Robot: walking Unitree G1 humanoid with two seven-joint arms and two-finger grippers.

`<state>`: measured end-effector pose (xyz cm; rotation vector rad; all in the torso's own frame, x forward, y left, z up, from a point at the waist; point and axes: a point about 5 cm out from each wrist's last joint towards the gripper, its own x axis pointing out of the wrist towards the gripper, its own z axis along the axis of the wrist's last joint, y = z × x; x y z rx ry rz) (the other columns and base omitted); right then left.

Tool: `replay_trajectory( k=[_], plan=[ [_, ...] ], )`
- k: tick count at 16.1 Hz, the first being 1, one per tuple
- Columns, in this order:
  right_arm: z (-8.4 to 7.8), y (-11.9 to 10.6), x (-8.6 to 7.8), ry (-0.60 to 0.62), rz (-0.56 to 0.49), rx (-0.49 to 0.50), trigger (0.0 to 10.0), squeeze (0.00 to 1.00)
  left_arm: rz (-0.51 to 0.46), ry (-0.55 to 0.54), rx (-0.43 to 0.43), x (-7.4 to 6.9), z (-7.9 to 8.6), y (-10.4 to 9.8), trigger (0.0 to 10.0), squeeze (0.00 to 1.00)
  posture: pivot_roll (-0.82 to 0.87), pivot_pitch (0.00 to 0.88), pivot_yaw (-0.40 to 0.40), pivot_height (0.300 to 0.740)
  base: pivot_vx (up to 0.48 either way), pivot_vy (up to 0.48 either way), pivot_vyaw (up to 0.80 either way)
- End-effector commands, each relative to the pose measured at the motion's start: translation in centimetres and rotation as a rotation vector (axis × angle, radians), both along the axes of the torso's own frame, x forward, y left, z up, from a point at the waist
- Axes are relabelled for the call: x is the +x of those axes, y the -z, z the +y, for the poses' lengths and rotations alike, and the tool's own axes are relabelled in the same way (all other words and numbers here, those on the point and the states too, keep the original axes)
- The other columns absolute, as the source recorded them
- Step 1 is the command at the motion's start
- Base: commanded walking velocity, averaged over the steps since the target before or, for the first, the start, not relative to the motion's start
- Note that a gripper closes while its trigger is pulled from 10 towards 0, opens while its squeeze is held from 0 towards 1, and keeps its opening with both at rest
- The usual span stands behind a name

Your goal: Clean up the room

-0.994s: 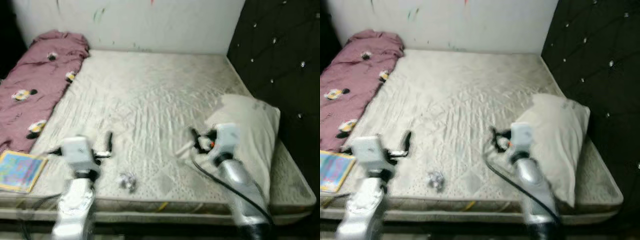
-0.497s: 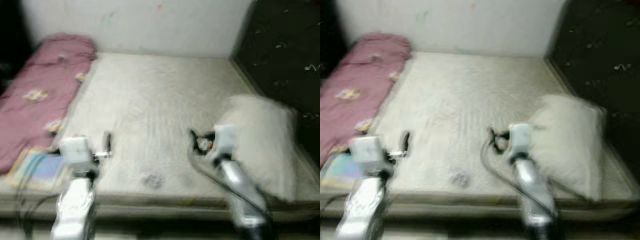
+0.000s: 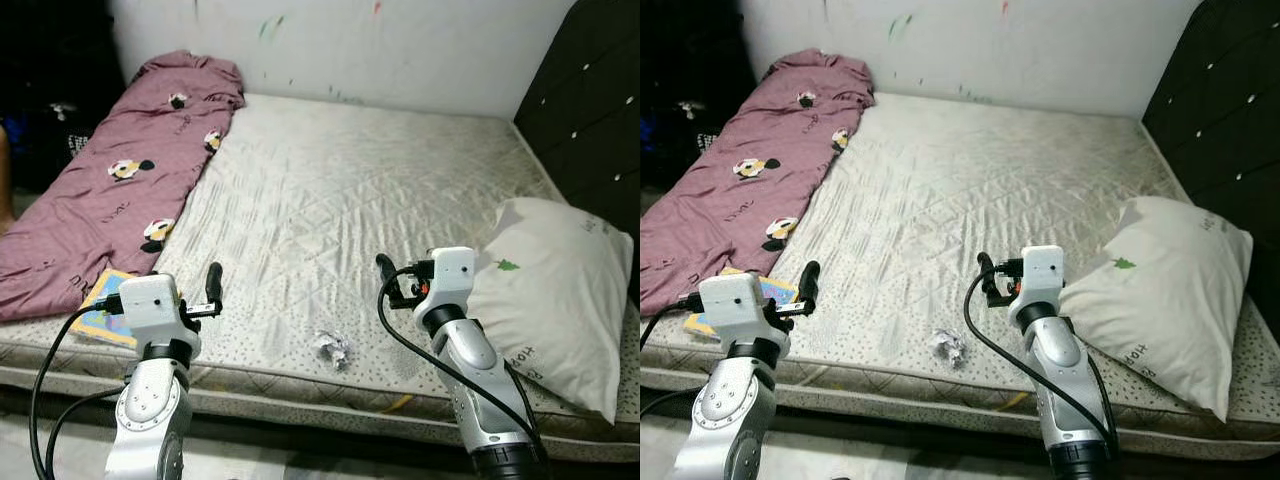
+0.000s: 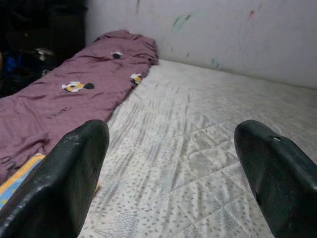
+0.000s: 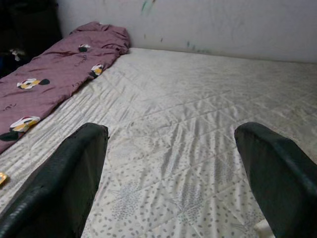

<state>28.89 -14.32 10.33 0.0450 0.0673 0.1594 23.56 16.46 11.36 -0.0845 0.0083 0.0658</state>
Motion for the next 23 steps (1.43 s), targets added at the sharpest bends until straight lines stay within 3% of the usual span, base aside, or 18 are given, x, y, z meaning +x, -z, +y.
replay_trajectory(
  k=[1,5,14,23],
  plan=[
    [-0.5,-0.23,0.19,0.03,-0.011,0.008,10.0,0.0,-0.013,0.026,0.015,0.08,-0.42,-0.34,10.0,0.0,-0.03,0.034,-0.054,0.74,0.0,0.0,0.0],
    [-0.74,-0.08,0.13,0.05,0.009,0.032,10.0,0.0,0.008,0.025,-0.04,-0.12,-0.47,-0.1,10.0,0.0,-0.03,0.03,-0.053,0.74,0.0,0.0,-0.2],
    [-0.82,-0.04,-0.05,0.06,0.011,0.028,10.0,0.0,0.037,0.032,-0.011,-0.48,-0.45,0.22,10.0,0.0,-0.03,0.028,-0.051,0.74,0.0,0.0,-0.8],
    [-0.85,-0.04,-0.15,0.055,0.008,0.04,10.0,0.0,0.037,0.01,0.008,-0.65,-0.29,0.38,10.0,0.0,-0.03,0.028,-0.053,0.736,0.0,0.0,0.0]
  ],
)
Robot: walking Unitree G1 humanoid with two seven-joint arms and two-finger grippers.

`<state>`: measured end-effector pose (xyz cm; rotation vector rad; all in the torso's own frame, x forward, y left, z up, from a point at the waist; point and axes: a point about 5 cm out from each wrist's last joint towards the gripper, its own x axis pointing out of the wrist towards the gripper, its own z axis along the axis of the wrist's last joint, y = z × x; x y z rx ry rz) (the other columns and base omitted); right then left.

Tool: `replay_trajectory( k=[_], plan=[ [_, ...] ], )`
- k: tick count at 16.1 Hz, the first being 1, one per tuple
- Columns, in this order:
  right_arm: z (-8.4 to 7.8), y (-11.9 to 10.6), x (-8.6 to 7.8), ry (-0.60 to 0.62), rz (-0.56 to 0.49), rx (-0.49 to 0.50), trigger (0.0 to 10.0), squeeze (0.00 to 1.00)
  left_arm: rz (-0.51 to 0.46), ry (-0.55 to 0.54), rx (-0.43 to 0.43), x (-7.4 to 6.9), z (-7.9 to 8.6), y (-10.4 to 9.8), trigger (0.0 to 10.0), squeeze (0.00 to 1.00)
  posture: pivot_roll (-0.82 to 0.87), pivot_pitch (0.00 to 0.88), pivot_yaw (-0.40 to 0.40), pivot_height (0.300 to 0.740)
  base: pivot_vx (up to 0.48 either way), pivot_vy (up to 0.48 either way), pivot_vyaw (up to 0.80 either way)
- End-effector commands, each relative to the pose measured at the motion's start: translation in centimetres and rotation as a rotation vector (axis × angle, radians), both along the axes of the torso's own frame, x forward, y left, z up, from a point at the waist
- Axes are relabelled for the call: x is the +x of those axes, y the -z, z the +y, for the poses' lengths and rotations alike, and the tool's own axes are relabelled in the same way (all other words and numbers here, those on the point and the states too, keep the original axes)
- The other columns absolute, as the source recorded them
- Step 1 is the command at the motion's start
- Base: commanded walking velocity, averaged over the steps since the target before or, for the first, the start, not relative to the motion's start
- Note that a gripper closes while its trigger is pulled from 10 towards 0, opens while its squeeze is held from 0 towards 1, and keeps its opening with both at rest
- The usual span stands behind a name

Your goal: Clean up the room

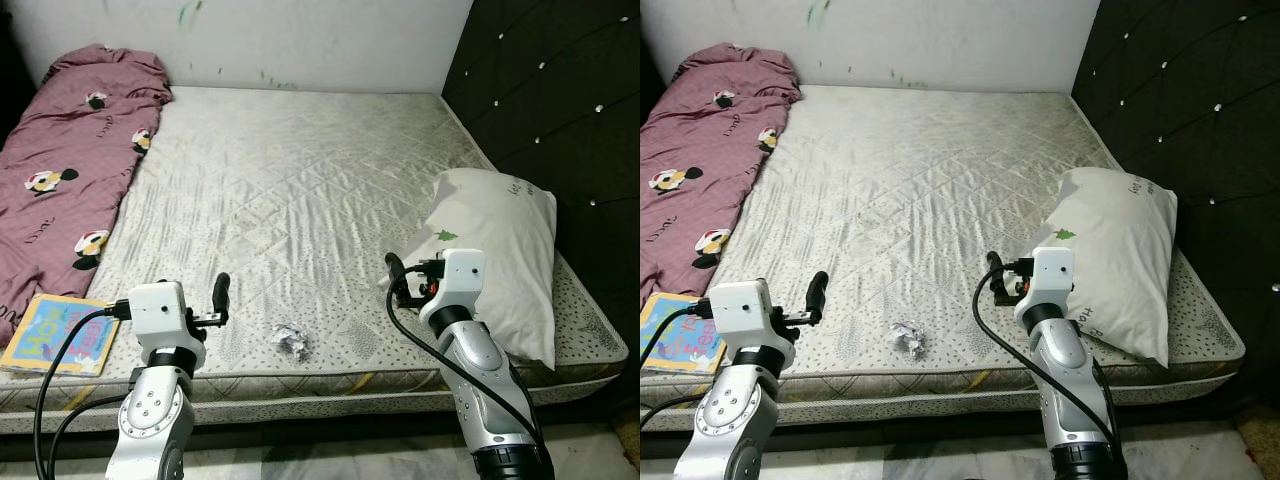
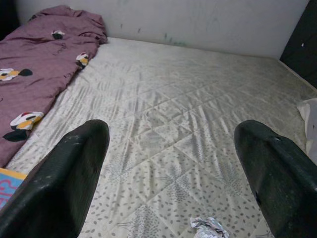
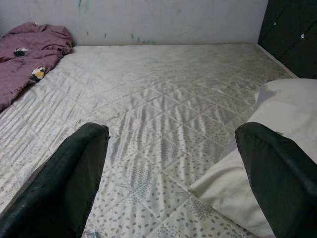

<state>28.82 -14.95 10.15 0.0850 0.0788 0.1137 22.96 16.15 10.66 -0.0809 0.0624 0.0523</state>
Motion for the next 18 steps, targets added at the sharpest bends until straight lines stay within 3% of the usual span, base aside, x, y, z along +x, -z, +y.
replay_trajectory(
  k=[1,12,18],
  plan=[
    [-0.21,-0.21,-0.08,0.007,-0.006,0.003,10.0,0.0,-0.019,-0.005,0.009,-0.04,0.03,-0.35,10.0,0.0,-0.03,0.028,-0.053,0.726,0.0,0.0,0.0],
    [-0.14,-0.12,-0.02,-0.005,-0.001,0.007,10.0,0.0,-0.028,-0.012,0.013,0.13,-0.02,-0.46,10.0,0.0,-0.04,0.032,-0.057,0.606,0.0,0.0,0.0],
    [0.13,0.02,-0.12,-0.034,0.004,-0.002,10.0,0.0,-0.043,0.011,0.02,0.16,0.16,-0.76,10.0,0.0,-0.03,0.034,-0.07,0.606,0.0,0.0,0.0]
  ],
)
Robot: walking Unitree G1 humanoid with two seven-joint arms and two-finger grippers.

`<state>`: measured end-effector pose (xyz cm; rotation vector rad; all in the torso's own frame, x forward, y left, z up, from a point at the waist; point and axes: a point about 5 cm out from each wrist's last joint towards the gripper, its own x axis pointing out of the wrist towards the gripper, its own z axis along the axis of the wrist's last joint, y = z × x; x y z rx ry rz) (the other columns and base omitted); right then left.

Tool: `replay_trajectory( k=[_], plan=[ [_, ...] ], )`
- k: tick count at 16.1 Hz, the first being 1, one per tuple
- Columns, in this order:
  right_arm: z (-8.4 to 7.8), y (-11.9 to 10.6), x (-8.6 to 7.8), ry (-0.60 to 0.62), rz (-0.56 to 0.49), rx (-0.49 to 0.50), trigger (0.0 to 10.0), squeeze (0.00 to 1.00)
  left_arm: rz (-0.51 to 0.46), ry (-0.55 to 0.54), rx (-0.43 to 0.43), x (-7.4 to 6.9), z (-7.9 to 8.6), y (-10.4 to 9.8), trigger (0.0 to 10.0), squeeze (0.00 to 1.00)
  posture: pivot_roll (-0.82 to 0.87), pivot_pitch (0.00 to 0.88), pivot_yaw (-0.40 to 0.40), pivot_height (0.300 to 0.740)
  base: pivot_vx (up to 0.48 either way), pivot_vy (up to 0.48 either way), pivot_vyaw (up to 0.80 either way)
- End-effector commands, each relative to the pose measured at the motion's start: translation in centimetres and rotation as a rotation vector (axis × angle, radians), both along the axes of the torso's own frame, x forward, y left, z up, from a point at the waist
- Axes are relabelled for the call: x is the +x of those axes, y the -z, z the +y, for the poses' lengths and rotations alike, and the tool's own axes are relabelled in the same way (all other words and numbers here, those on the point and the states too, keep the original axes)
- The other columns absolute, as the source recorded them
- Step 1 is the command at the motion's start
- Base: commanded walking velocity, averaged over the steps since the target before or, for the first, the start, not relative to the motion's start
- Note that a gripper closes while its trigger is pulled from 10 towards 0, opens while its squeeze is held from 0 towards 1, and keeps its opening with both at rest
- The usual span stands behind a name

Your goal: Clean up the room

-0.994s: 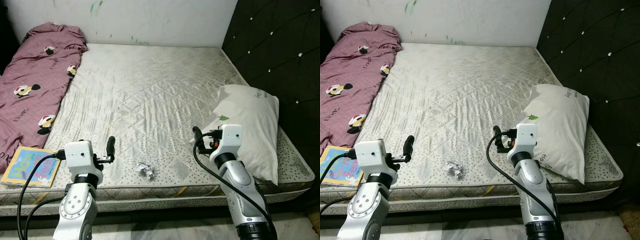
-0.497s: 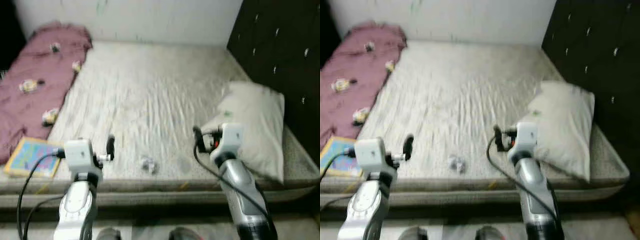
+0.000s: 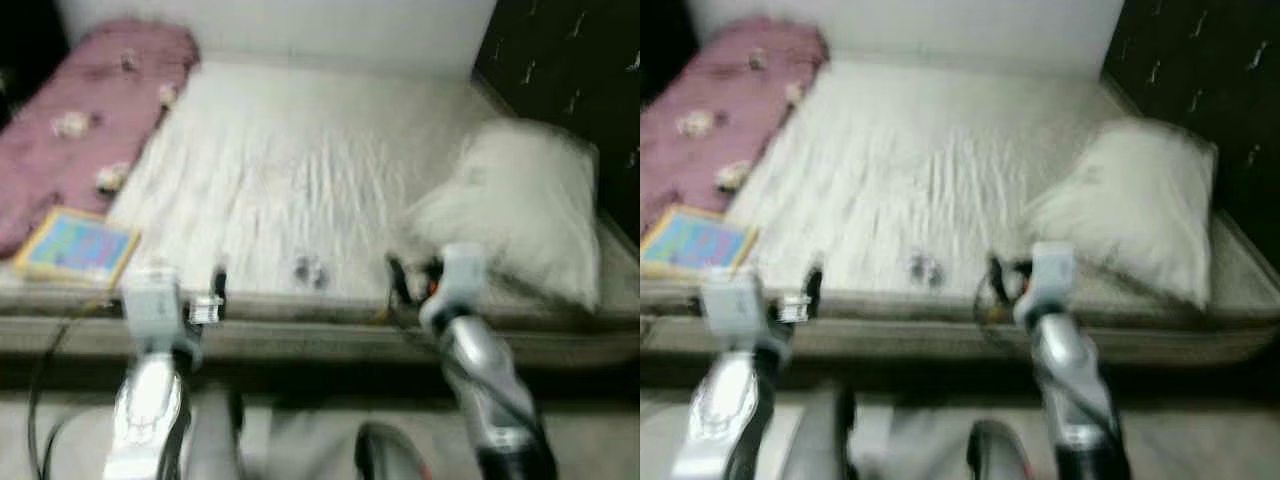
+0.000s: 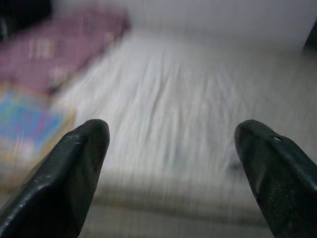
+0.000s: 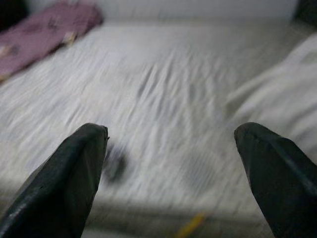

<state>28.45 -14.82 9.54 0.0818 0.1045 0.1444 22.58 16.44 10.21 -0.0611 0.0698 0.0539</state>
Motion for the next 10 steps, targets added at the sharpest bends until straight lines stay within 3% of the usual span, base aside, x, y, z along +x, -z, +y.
replay_trajectory(
  k=[1,5,10],
  plan=[
    [0.11,-0.61,0.27,-0.017,-0.021,-0.006,10.0,0.0,-0.05,0.013,-0.003,0.36,0.01,-1.17,10.0,0.0,-0.03,0.042,-0.065,0.606,0.0,0.0,0.0],
    [0.59,-0.91,0.48,-0.046,-0.04,-0.018,10.0,0.0,-0.052,0.014,-0.006,0.46,0.09,-1.27,10.0,0.0,-0.03,0.058,-0.062,0.606,0.0,0.0,0.69],
    [0.63,-0.87,0.46,-0.054,-0.038,-0.019,10.0,0.0,-0.048,0.022,-0.014,0.44,-0.05,-1.23,10.0,0.0,-0.04,0.06,-0.059,0.606,0.268,0.0,0.0]
  ],
)
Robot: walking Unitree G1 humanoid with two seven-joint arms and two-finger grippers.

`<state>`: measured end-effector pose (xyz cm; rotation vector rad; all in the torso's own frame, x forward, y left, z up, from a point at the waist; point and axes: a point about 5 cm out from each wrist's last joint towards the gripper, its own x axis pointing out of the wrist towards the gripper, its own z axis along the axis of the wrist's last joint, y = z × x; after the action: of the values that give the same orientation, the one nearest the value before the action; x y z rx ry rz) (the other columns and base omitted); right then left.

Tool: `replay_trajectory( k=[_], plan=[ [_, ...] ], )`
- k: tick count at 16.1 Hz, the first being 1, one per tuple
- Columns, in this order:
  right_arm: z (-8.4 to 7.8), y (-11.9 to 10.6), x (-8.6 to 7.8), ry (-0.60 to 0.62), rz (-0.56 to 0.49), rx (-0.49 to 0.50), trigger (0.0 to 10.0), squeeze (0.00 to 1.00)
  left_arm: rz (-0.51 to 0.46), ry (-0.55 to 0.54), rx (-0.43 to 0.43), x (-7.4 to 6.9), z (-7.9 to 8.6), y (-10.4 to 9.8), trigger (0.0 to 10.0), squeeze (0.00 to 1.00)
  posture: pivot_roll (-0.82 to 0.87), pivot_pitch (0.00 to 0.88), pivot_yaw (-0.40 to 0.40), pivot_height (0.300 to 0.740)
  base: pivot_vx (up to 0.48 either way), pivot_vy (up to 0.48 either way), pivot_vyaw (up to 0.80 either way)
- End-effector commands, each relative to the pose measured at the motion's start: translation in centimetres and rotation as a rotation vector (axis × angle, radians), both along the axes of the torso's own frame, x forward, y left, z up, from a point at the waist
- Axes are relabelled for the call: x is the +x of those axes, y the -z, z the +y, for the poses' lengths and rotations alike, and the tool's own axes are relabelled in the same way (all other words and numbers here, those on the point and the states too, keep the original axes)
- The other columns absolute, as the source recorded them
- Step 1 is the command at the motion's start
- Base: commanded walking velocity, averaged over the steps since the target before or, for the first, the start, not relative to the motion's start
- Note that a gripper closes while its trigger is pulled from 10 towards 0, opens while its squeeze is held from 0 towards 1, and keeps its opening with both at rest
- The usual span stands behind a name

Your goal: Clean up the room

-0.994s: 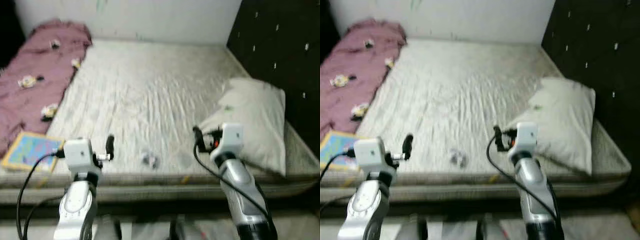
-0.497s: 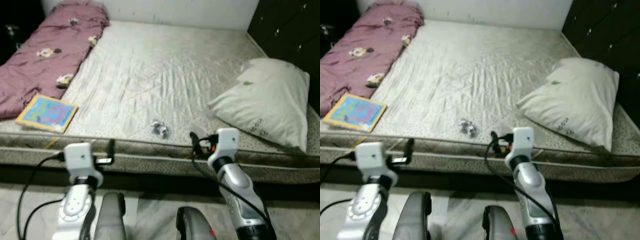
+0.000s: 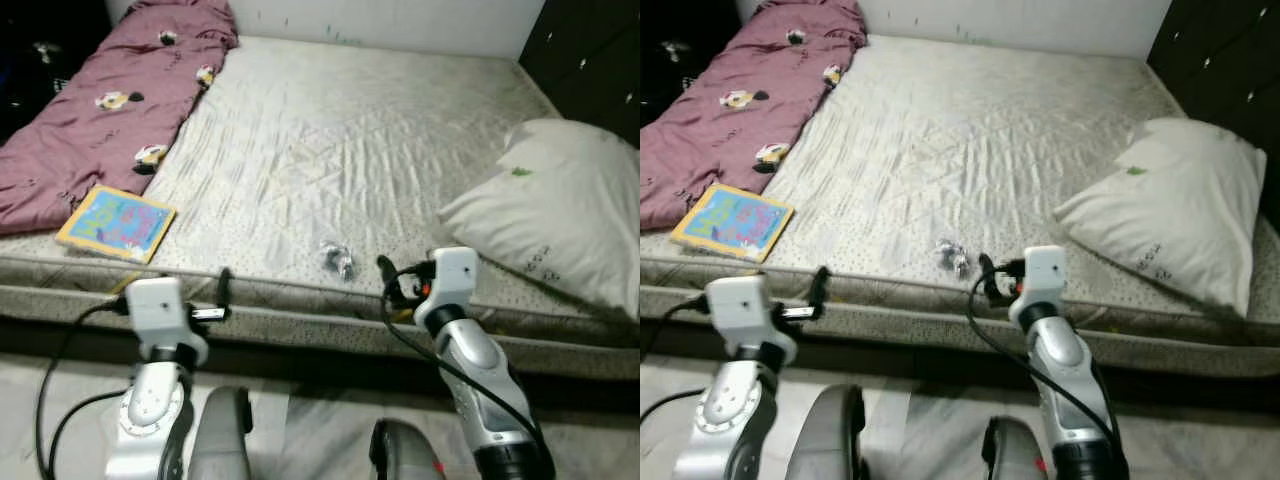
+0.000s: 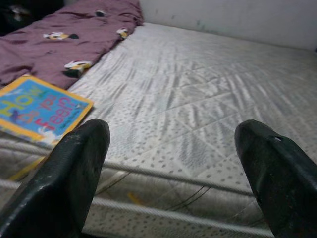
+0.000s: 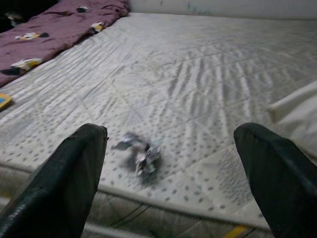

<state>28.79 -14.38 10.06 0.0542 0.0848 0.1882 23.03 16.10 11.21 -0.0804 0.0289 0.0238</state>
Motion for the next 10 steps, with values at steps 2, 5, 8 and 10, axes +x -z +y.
replay_trajectory(
  k=[2,5,8,10],
  plan=[
    [0.24,-0.36,0.14,-0.015,-0.016,0.002,10.0,0.0,-0.005,-0.005,0.003,0.01,0.27,-0.2,10.0,0.0,-0.04,0.058,-0.059,0.606,0.313,0.0,0.67],
    [0.24,-0.35,0.17,-0.013,-0.012,0.008,10.0,0.0,-0.003,-0.008,0.002,0.03,0.3,-0.2,10.0,0.0,-0.04,0.058,-0.059,0.606,0.312,0.0,0.68],
    [0.25,-0.31,0.17,-0.01,-0.01,0.011,10.0,0.0,-0.001,-0.003,0.004,0.02,0.3,-0.19,10.0,0.0,-0.03,0.057,-0.058,0.606,0.315,0.0,0.0],
    [0.25,-0.27,0.19,-0.008,-0.008,0.015,10.0,0.0,0.001,0.0,0.003,0.02,0.32,-0.17,10.0,0.0,-0.04,0.058,-0.056,0.606,0.33,0.0,0.0]
  ],
)
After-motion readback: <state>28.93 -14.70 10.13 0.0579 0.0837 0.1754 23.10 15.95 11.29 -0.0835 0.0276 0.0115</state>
